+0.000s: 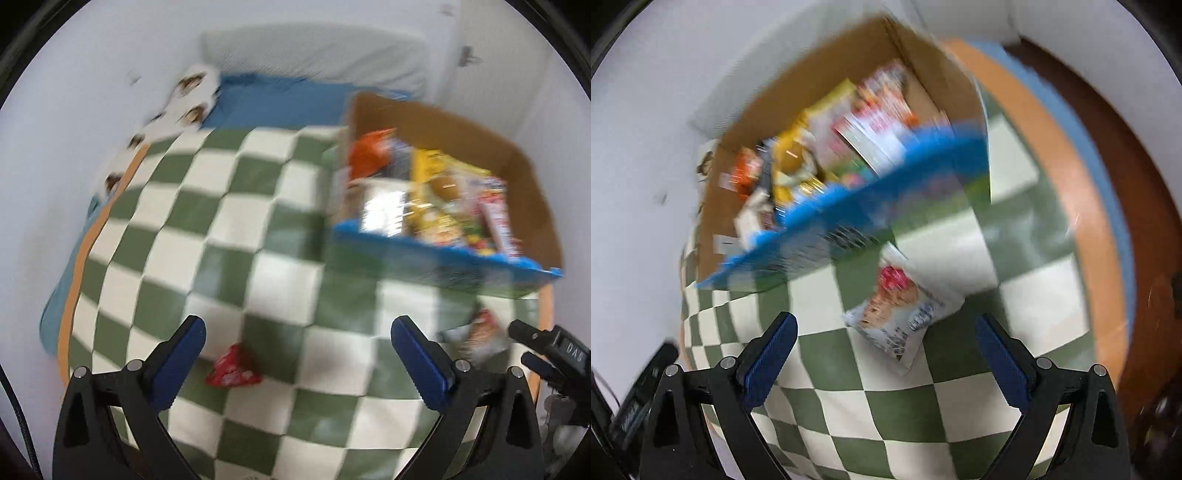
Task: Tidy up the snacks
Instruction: 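Grasp the oat cookie packet with the right tool while the left tool grasps the red candy, then carry the oat cookie packet and red candy into the box, opening both tools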
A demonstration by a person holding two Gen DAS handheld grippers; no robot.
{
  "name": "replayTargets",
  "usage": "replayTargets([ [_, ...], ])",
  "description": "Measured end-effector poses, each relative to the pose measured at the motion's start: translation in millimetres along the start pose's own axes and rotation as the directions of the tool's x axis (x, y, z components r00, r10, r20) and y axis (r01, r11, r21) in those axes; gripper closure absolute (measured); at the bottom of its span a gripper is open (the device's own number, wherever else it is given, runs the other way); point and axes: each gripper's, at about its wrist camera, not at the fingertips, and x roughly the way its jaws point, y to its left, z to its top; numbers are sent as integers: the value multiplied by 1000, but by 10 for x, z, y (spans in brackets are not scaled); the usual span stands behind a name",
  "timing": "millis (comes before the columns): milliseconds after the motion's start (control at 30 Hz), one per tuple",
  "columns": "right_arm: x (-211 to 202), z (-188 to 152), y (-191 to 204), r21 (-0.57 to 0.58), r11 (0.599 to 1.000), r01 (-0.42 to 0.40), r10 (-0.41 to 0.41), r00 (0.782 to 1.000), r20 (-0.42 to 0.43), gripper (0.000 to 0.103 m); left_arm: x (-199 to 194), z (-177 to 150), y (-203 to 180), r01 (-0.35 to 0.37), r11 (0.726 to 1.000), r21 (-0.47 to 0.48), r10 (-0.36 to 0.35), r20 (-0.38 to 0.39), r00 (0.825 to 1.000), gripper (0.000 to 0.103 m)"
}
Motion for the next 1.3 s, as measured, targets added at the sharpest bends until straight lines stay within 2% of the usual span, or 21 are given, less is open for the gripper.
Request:
replayTargets([
  [133,479,-15,-119,104,995,6,1,998,-67,5,156,-126,331,-73,997,-27,72,-34,997,0],
  [200,648,-9,-95,107,994,30,-22,997,-77,5,225,-196,463,-99,995,-25,98,-47,994,0],
  [300,873,-15,26,45,994,101,-97,992,-82,7,315,-324,596,-119,993,17,120,-77,990,0],
  [367,936,-58,156,-35,989,141,-142,988,-52,15,382,-390,635,-135,989,54,140,-98,985,0],
  [433,956,-116,269,-116,980,163,-168,985,-33,34,467,-465,674,-138,987,86,148,-127,981,0],
  [467,957,-142,318,-151,976,159,-165,986,-27,40,537,-510,720,-122,989,79,133,-161,978,0],
  [533,950,-214,375,-201,968,153,-162,986,-29,42,638,-542,802,-72,997,31,77,-217,973,0],
  [600,938,-341,418,-250,958,142,-159,986,-48,42,788,-589,921,-10,998,-62,-8,-279,960,0],
  [767,969,-729,462,-313,945,95,-140,982,-127,42,1151,-626,1092,77,968,-237,-158,-349,924,0],
  [867,1011,-883,446,-306,949,80,-131,980,-150,42,1337,-619,1124,94,953,-289,-199,-360,912,1],
  [900,1023,-911,459,-309,948,82,-134,979,-151,42,1386,-614,1124,109,947,-303,-218,-353,910,3],
  [967,1049,-957,489,-320,943,89,-144,978,-152,42,1472,-614,1094,101,950,-295,-208,-360,910,17],
  [1033,1084,-992,505,-322,943,90,-148,976,-160,42,1512,-625,1045,81,961,-264,-178,-366,913,38],
  [1133,1125,-908,494,-307,949,77,-135,976,-173,43,1480,-645,950,84,970,-229,-164,-357,920,53],
  [1300,1024,-908,410,-325,942,77,-141,974,-177,47,1329,-758,582,141,979,-148,-187,-366,912,58],
])
